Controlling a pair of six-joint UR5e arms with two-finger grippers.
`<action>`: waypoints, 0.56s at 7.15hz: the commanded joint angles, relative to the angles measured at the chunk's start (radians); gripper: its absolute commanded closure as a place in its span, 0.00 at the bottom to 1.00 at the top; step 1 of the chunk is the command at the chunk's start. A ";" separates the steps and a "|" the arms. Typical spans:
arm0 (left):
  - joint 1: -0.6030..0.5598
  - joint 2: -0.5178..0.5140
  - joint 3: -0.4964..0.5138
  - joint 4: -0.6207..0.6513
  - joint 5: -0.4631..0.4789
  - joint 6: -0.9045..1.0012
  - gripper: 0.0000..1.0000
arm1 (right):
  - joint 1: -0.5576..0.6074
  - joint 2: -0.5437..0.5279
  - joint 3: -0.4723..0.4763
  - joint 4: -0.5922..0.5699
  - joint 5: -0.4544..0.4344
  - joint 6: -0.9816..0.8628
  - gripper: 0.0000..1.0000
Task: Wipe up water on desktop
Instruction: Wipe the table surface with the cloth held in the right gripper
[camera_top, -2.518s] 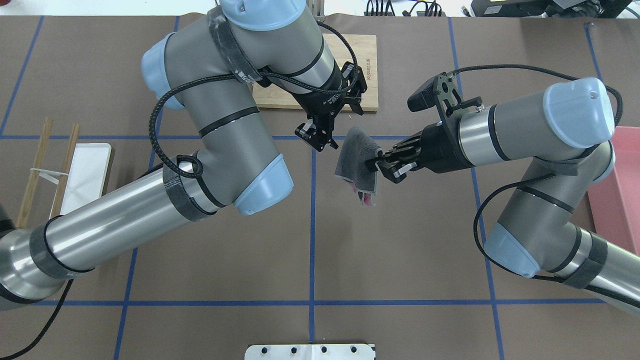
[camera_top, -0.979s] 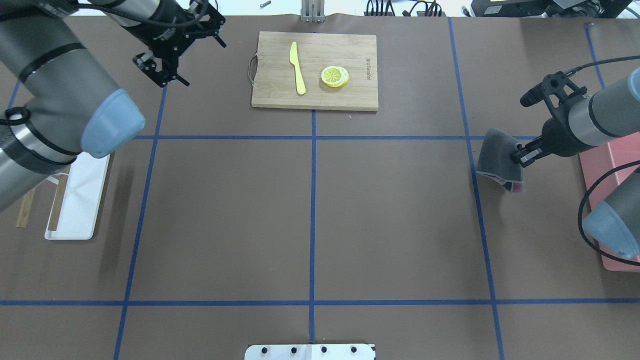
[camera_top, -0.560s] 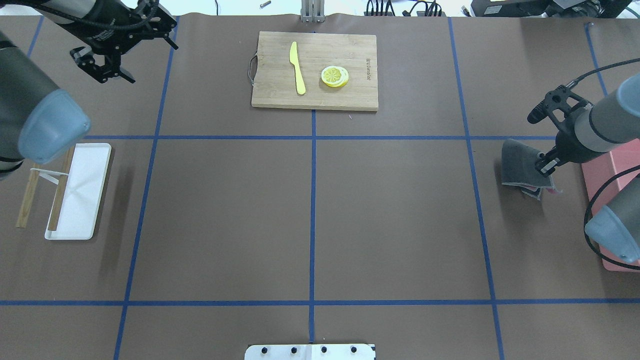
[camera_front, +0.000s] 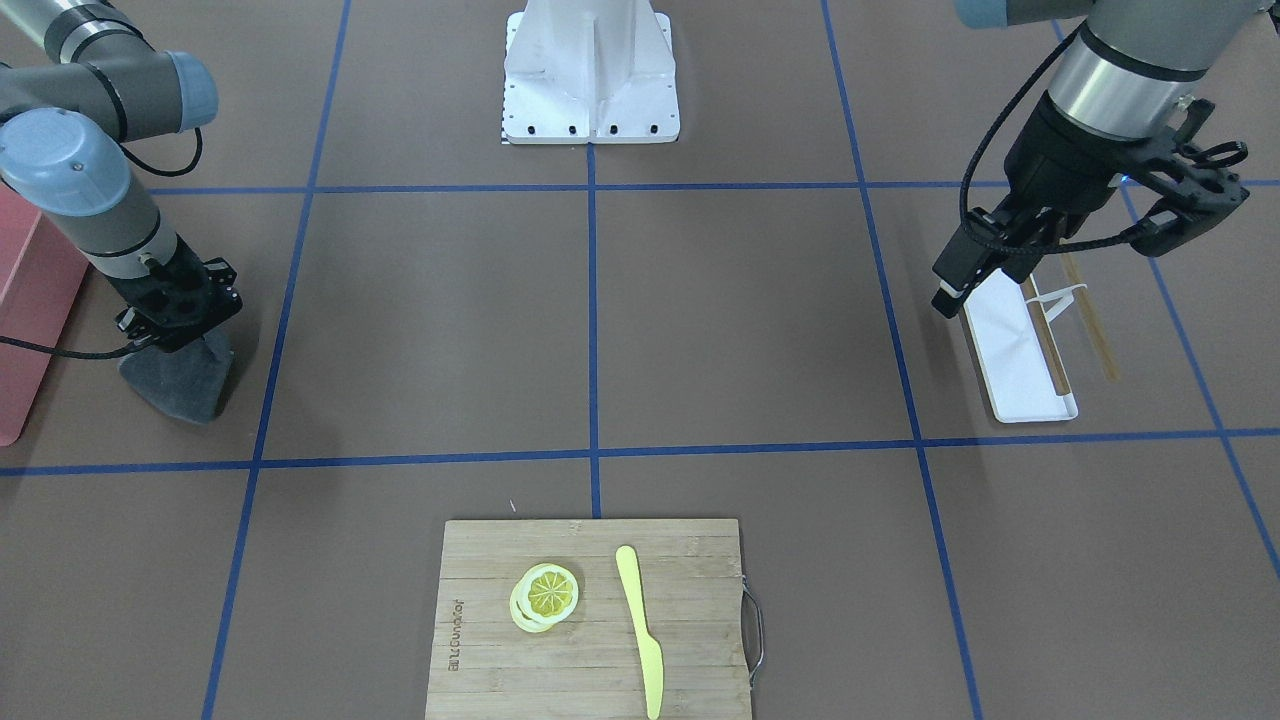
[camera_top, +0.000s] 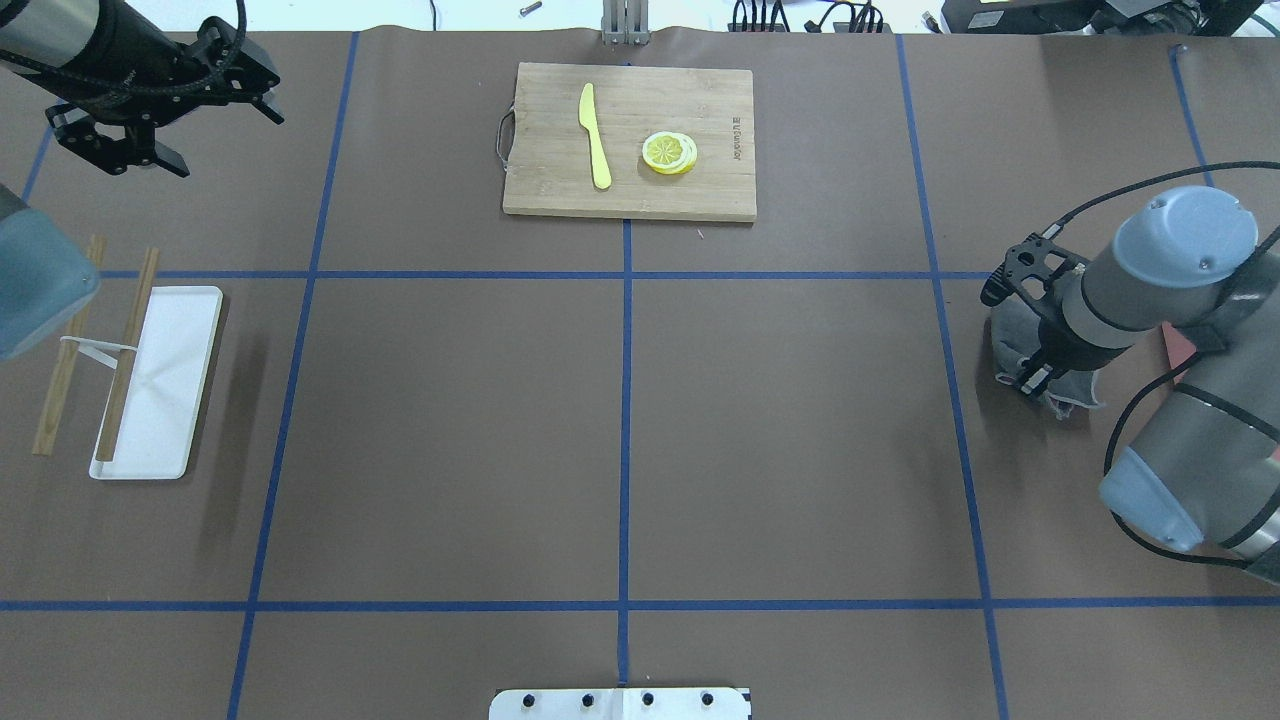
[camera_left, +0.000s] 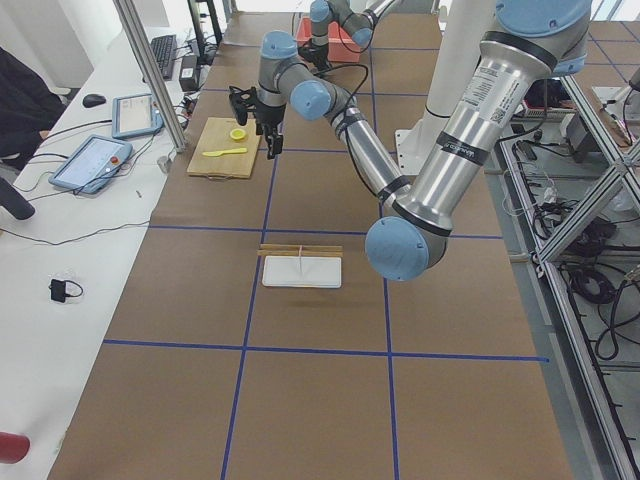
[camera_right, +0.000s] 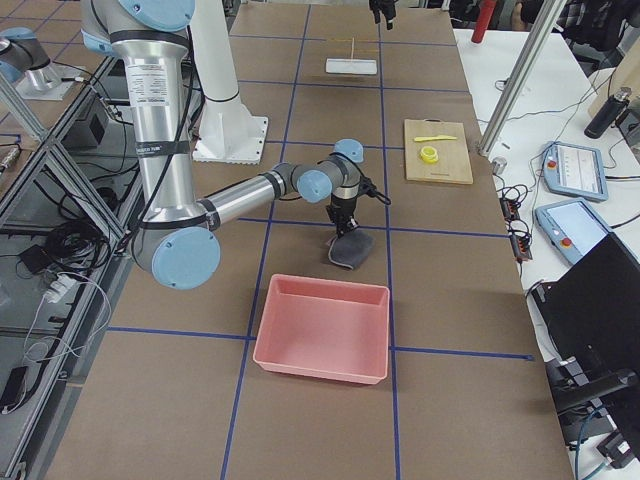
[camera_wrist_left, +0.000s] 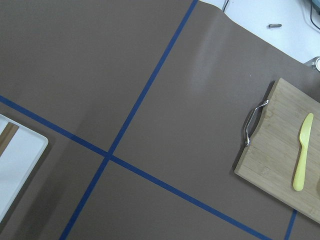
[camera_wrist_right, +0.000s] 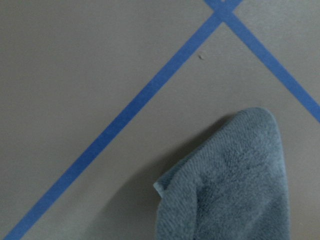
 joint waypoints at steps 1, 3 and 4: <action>0.001 0.011 0.006 0.000 0.040 0.005 0.02 | -0.082 0.056 0.002 0.008 0.042 0.140 1.00; 0.001 0.022 0.015 0.000 0.046 0.046 0.02 | -0.160 0.139 0.016 0.011 0.078 0.310 1.00; 0.001 0.033 0.015 0.000 0.046 0.051 0.02 | -0.199 0.173 0.025 0.011 0.078 0.379 1.00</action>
